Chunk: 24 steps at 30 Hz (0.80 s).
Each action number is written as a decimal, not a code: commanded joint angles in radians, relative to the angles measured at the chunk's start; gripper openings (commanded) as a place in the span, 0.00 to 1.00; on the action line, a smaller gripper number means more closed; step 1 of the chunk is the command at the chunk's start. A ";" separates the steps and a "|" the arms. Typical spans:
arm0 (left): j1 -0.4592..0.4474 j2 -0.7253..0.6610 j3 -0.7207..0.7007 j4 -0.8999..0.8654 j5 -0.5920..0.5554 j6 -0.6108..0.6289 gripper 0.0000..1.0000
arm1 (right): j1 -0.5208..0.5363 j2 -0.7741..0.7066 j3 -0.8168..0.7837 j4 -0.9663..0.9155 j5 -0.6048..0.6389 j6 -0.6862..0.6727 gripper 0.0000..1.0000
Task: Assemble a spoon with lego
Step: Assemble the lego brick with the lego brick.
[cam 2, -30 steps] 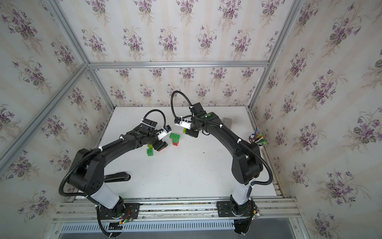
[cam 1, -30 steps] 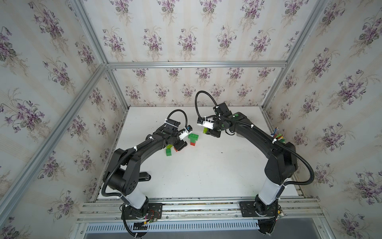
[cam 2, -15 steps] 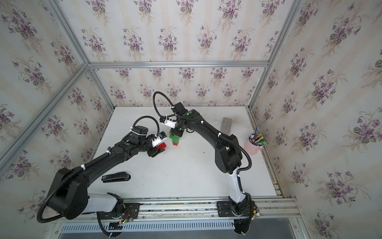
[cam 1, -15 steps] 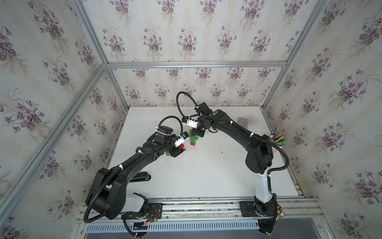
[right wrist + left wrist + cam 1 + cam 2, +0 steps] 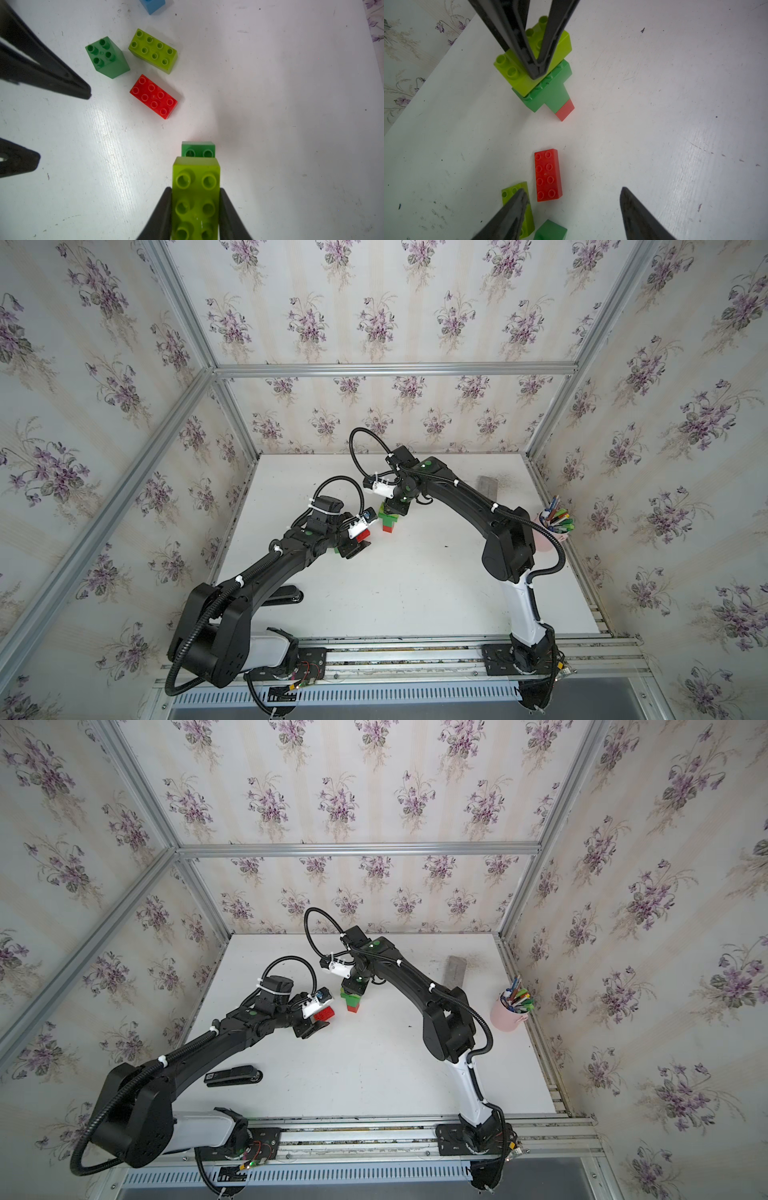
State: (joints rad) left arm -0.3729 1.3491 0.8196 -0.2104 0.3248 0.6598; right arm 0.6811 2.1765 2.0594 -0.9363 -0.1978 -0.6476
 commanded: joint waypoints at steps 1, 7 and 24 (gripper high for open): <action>0.002 0.003 0.005 0.023 0.019 0.007 0.72 | 0.001 0.003 0.007 -0.039 0.014 -0.014 0.21; 0.000 0.004 0.006 0.023 0.022 0.001 0.72 | -0.001 0.008 0.005 -0.037 0.023 -0.015 0.21; 0.001 0.003 0.005 0.023 0.020 -0.002 0.72 | -0.003 0.026 -0.003 -0.048 0.025 -0.002 0.21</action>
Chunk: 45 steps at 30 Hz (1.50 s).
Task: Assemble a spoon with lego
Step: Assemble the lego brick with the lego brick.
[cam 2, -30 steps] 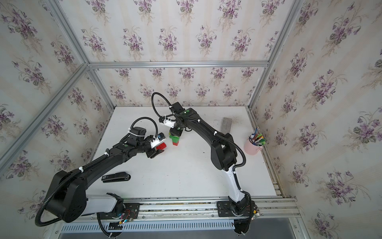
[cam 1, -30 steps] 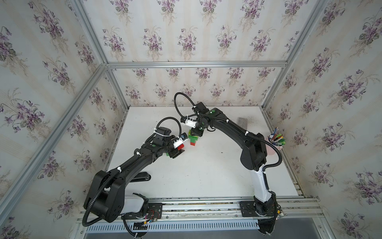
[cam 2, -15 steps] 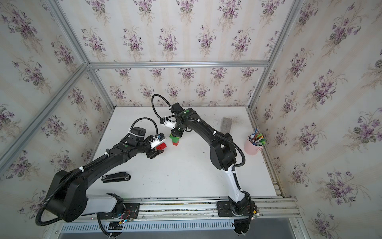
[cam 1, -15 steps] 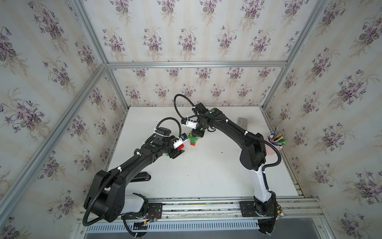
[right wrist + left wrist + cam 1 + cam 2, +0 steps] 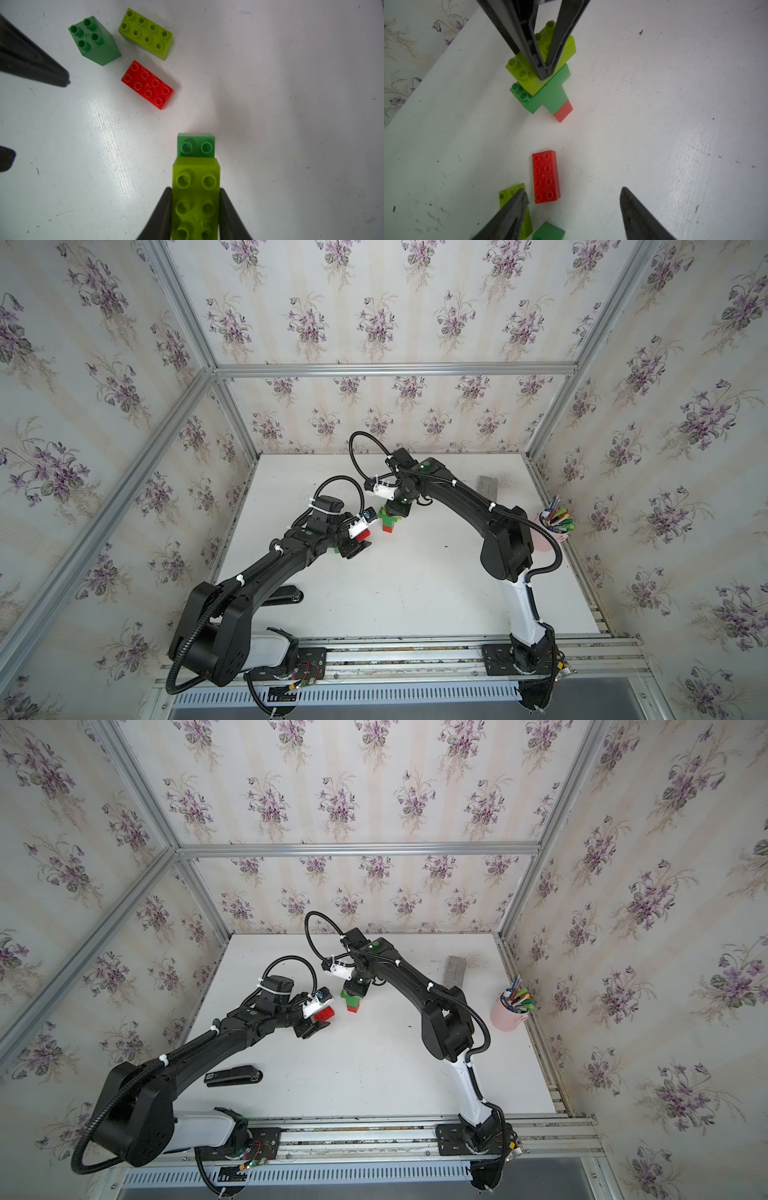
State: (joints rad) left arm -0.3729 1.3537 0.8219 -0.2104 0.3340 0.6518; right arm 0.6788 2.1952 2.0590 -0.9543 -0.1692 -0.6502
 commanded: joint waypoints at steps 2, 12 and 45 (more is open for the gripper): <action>0.002 -0.002 0.003 0.023 0.009 0.005 0.72 | -0.002 0.009 -0.003 -0.030 0.001 0.005 0.21; 0.001 0.000 0.002 0.022 0.006 0.006 0.72 | -0.016 0.019 -0.046 -0.044 -0.005 0.013 0.21; 0.001 0.011 0.121 -0.245 -0.091 -0.008 0.78 | -0.014 -0.074 0.045 0.040 0.031 0.057 0.68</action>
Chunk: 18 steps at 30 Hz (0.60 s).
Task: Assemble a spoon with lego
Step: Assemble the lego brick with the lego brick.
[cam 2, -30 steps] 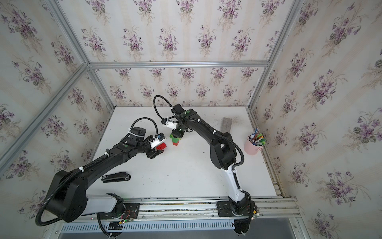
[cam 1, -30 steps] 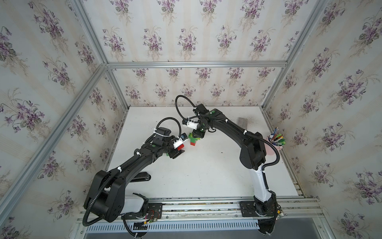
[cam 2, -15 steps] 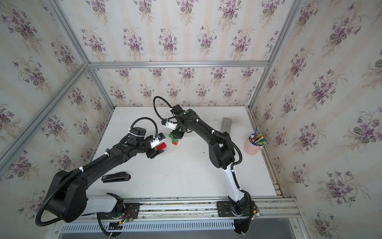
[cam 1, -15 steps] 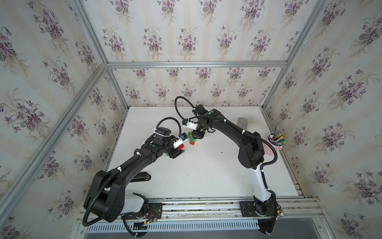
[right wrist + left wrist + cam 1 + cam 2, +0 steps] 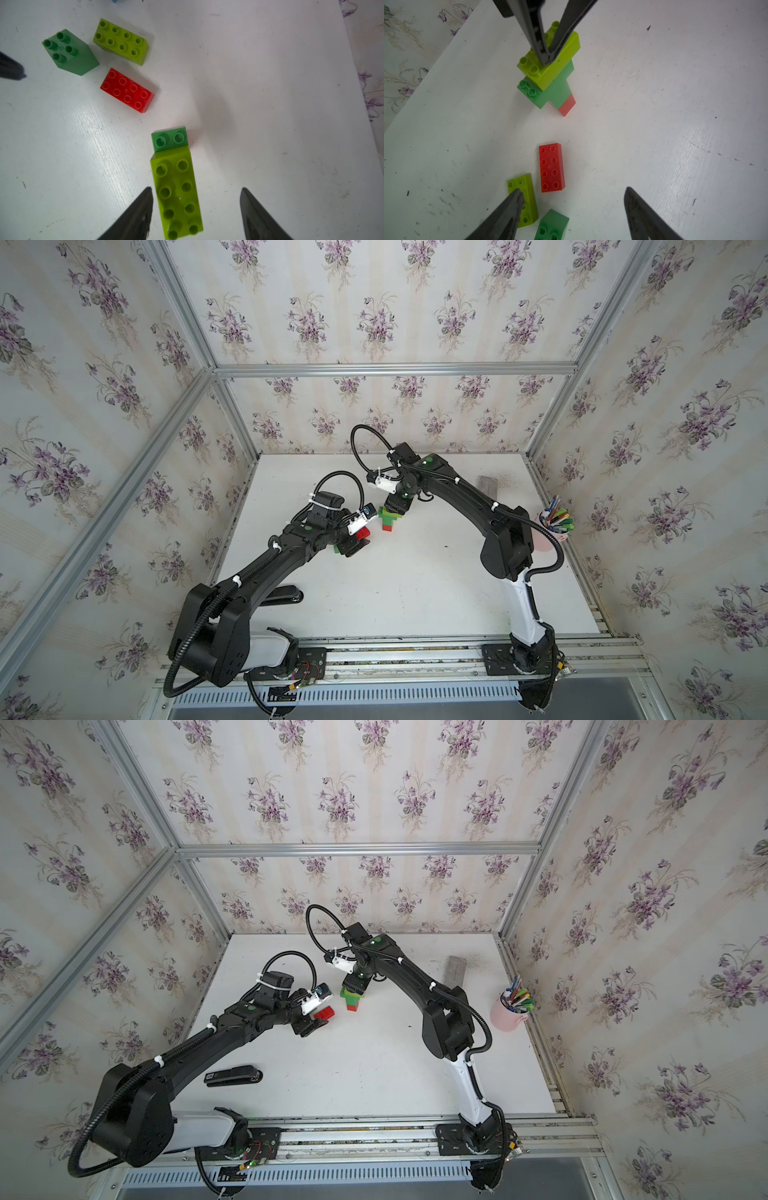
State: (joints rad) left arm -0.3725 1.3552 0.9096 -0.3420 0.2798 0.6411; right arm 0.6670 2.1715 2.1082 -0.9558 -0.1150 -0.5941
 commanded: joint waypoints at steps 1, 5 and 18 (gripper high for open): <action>0.000 0.022 0.054 -0.146 -0.054 -0.003 0.78 | -0.005 -0.073 -0.013 0.057 -0.038 0.000 0.68; 0.006 0.054 0.095 -0.206 -0.078 -0.004 0.78 | -0.019 -0.134 -0.046 0.084 -0.095 -0.011 0.69; 0.008 0.371 0.316 -0.308 -0.134 0.026 0.78 | -0.187 -0.422 -0.396 0.240 -0.077 -0.049 0.70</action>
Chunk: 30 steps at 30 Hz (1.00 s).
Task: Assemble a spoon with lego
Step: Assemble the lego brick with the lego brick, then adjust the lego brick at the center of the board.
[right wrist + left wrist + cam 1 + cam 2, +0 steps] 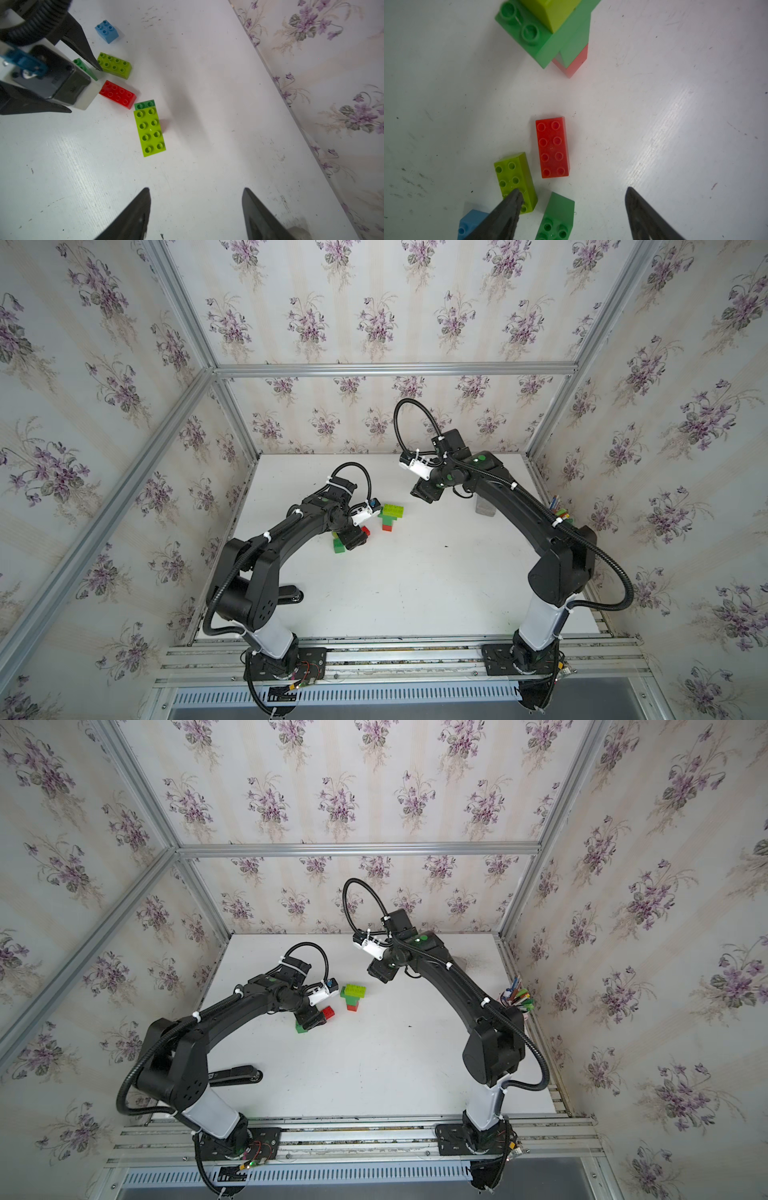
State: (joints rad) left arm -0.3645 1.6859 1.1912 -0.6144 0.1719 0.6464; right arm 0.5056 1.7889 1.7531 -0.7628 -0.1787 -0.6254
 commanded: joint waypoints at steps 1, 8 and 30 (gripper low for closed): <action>0.001 0.069 0.057 -0.042 -0.033 0.015 0.78 | -0.039 -0.060 -0.066 0.054 -0.012 -0.018 0.70; -0.015 0.183 0.143 -0.061 -0.099 -0.028 0.73 | -0.097 -0.137 -0.172 0.074 -0.011 -0.026 0.70; -0.036 0.148 0.134 -0.010 -0.076 -0.075 0.67 | -0.110 -0.135 -0.178 0.049 -0.017 -0.017 0.70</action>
State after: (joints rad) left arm -0.4026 1.8526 1.3251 -0.6163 0.0723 0.5739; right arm 0.3962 1.6505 1.5715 -0.7082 -0.1764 -0.6468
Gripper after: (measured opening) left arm 0.663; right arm 0.703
